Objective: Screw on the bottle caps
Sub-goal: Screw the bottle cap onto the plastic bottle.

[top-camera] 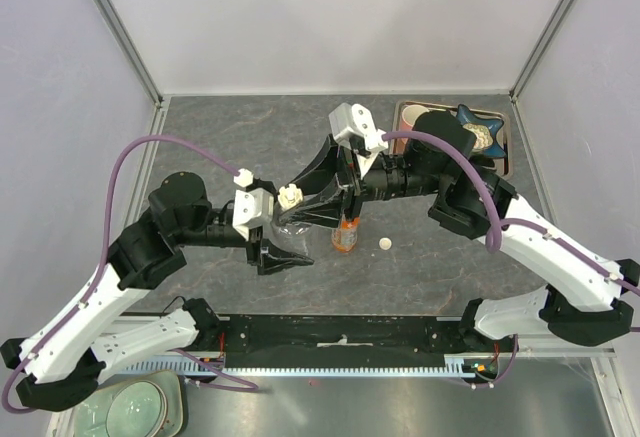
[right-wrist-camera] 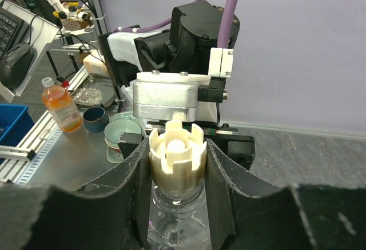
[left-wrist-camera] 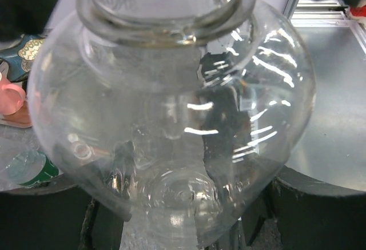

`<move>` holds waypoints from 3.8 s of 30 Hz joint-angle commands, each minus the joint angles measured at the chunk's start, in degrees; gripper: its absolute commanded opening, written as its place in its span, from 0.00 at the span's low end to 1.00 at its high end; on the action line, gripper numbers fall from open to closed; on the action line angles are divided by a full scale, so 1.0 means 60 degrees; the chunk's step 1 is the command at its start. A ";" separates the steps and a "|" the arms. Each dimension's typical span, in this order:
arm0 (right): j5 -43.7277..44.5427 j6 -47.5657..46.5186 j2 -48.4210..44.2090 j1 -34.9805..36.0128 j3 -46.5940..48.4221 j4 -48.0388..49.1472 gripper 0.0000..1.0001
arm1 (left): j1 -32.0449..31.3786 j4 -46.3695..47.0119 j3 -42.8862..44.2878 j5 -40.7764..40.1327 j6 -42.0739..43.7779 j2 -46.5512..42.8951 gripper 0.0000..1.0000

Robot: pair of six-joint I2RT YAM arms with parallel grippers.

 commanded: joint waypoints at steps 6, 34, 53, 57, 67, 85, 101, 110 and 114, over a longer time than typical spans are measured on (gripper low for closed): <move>0.1353 0.0525 -0.0920 -0.0026 -0.1696 0.1155 0.02 | 0.0256 0.1813 0.0814 -0.0445 -0.1074 -0.0266 0.02; 0.8381 0.0365 -0.0541 0.1761 -0.2974 0.1508 0.00 | 0.0402 0.2063 0.1708 -0.5220 -0.0621 0.0115 0.02; 1.5331 0.0232 0.1921 0.3827 0.0189 -0.1407 0.15 | 0.0402 0.2517 0.0815 -0.5765 -0.0576 -0.0207 0.02; 1.4644 0.0394 0.1659 0.3856 0.0322 -0.1393 0.37 | 0.0475 0.2473 0.0581 -0.5035 -0.0899 -0.0265 0.02; 1.2856 0.0014 0.0647 0.3842 -0.0205 -0.0558 0.57 | 0.0666 0.2693 0.0068 -0.3494 -0.1631 -0.0280 0.02; 0.8905 -0.1071 -0.0789 0.3301 0.0889 -0.2984 0.85 | 0.0783 0.2605 -0.0123 -0.1035 -0.1676 -0.0353 0.02; 0.2180 -0.1599 0.0469 0.1237 0.3134 -0.2755 0.86 | 0.0783 0.1932 -0.0430 0.1354 -0.1104 -0.0324 0.02; 0.0465 -0.1130 0.0998 0.0766 0.3325 -0.2521 0.84 | 0.0798 0.1770 -0.0518 0.1867 -0.0841 -0.0500 0.02; -0.0210 -0.0823 0.1115 0.0575 0.3310 -0.2170 0.79 | 0.0783 0.1785 -0.0547 0.1912 -0.0855 -0.0558 0.02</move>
